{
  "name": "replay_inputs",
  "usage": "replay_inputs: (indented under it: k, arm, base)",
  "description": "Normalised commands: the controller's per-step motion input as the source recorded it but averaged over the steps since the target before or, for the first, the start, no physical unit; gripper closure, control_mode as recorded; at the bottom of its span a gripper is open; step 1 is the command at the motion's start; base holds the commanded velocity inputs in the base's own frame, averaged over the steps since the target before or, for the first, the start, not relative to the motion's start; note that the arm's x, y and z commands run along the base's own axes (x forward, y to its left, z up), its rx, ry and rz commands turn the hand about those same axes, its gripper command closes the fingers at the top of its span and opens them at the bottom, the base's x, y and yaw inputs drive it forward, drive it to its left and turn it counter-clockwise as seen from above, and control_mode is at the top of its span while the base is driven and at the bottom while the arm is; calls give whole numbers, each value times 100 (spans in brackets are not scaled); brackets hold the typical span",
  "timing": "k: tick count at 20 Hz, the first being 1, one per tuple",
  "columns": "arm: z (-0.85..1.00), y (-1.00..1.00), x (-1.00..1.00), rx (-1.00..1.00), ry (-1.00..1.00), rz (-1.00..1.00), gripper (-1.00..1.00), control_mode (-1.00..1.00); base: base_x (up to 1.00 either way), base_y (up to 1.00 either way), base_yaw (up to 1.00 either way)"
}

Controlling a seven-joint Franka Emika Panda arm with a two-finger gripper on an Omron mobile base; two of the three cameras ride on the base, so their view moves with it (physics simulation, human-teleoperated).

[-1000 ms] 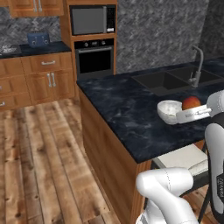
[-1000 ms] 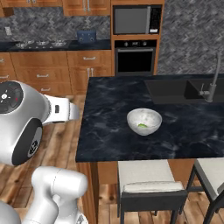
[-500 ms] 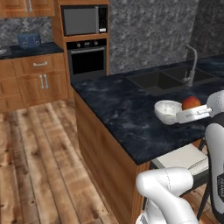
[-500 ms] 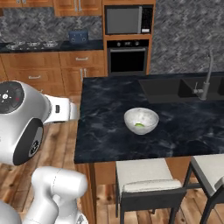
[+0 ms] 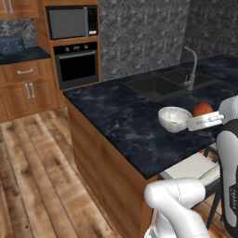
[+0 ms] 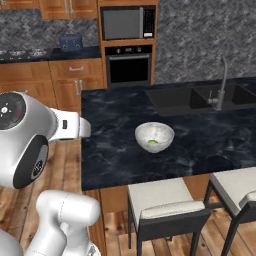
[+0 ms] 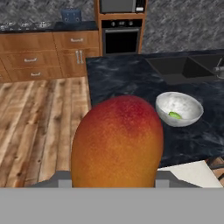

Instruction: Retrieve the mango and kiwi from the fridge and place them into the bowl on the dining table.

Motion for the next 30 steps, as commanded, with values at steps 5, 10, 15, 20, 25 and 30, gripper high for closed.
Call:
replay_inputs:
  k: [5, 10, 15, 20, 25, 30]
  arm:
    - [0, 0, 0, 0, 0, 0, 100, 100]
    - [0, -20, 9, 0, 0, 0, 100, -100]
    - [0, -64, 30, 0, 2, -5, 100, -100]
    - [0, -67, 43, 0, 6, -6, 100, -100]
    - [-20, -47, 64, 0, 21, -1, 100, -100]
    - [-34, -18, 68, 0, 24, 0, 100, -100]
  base:
    - [7, 0, 0]
    - [1, 0, 0]
    - [0, 0, 0]
    - [0, 0, 0]
    - [0, 0, 0]
    - [0, 0, 0]
